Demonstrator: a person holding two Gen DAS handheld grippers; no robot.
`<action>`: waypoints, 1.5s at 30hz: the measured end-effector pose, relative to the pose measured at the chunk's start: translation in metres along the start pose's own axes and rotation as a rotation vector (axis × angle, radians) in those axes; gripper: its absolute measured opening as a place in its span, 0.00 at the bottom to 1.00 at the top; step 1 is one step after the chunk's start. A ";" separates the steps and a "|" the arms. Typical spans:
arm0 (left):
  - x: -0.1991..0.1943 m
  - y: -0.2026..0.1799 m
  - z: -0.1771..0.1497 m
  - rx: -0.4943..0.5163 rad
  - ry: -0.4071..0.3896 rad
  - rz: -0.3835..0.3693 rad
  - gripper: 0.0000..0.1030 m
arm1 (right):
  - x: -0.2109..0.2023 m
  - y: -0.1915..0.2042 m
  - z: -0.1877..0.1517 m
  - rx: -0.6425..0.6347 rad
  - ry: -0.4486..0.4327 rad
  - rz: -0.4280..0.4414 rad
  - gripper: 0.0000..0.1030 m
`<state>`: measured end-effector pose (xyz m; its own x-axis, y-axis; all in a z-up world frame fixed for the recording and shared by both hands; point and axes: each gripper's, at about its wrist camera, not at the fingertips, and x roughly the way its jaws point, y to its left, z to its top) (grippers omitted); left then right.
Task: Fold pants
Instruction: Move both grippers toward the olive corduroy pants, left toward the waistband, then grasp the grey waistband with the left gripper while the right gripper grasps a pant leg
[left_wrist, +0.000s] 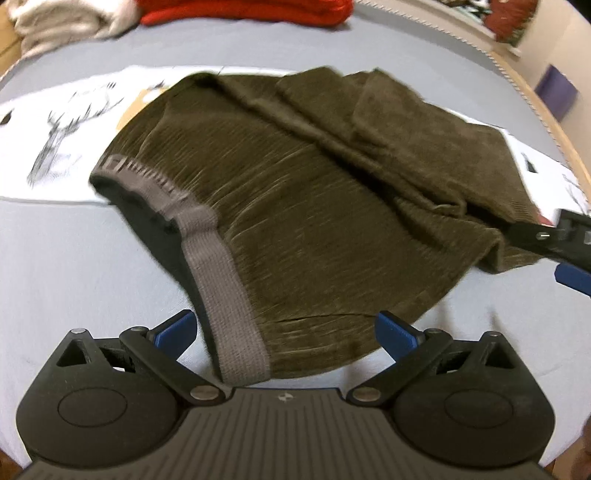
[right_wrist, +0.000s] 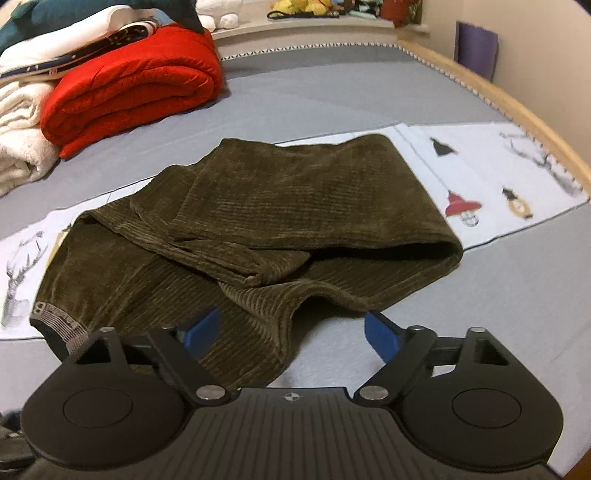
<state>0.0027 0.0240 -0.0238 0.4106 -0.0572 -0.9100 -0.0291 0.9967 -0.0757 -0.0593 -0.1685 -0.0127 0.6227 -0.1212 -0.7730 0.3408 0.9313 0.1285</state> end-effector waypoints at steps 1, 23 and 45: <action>0.003 0.005 0.000 -0.012 0.007 0.004 0.99 | 0.001 -0.002 0.001 0.019 0.008 0.016 0.73; 0.073 0.067 0.013 -0.190 0.112 -0.058 0.83 | 0.100 0.005 -0.002 0.158 0.200 -0.024 0.61; 0.037 0.076 0.025 -0.128 -0.021 -0.092 0.24 | 0.111 0.035 -0.003 0.001 0.185 0.005 0.08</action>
<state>0.0383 0.0993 -0.0532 0.4354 -0.1453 -0.8884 -0.1058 0.9718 -0.2108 0.0195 -0.1484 -0.0954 0.4841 -0.0517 -0.8735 0.3387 0.9315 0.1326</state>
